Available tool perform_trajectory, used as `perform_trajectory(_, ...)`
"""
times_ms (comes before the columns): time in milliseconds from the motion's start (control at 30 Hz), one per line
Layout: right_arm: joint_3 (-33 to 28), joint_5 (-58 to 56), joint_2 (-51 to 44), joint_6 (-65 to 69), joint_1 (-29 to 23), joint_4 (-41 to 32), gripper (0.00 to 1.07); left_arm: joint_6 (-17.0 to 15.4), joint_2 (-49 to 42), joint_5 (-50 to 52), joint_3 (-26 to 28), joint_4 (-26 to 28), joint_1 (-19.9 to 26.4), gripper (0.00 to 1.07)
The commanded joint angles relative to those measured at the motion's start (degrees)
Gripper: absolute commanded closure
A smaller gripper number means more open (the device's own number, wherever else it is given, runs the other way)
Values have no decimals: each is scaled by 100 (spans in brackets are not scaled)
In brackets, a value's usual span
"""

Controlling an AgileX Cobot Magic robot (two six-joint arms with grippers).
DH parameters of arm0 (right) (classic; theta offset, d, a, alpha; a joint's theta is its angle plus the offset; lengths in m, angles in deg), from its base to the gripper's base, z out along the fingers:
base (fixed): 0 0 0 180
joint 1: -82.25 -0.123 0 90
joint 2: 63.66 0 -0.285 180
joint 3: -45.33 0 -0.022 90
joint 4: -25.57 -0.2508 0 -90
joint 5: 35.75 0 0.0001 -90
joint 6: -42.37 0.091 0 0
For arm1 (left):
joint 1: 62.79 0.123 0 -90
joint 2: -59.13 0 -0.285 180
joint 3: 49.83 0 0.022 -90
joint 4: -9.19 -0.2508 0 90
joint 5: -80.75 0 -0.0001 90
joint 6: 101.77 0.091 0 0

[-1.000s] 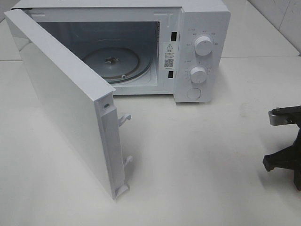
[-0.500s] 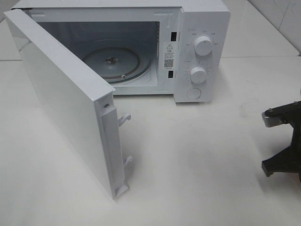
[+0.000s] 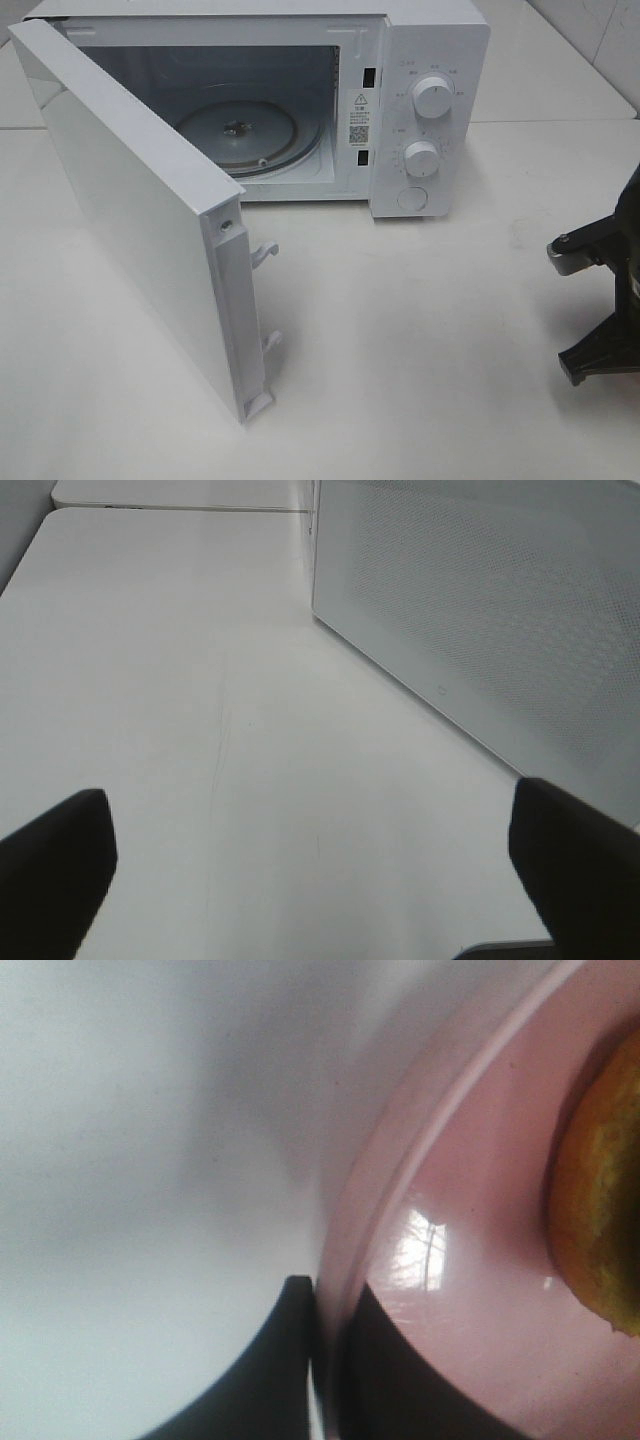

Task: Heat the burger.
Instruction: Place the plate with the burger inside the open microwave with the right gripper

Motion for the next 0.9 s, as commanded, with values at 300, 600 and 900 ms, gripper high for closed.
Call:
perform_trajectory(300,-23,-791,-487,74,-573,321,107,-34,-92,80,6,11,-11,6)
perform_trajectory(600,-23,-1249,-963,-69,-1026,338,107,-34,-92,80,6,11,-11,6)
perform_trajectory(900,-23,-1558,-1318,-218,-1536,332,107,-34,-92,80,6,11,-11,6)
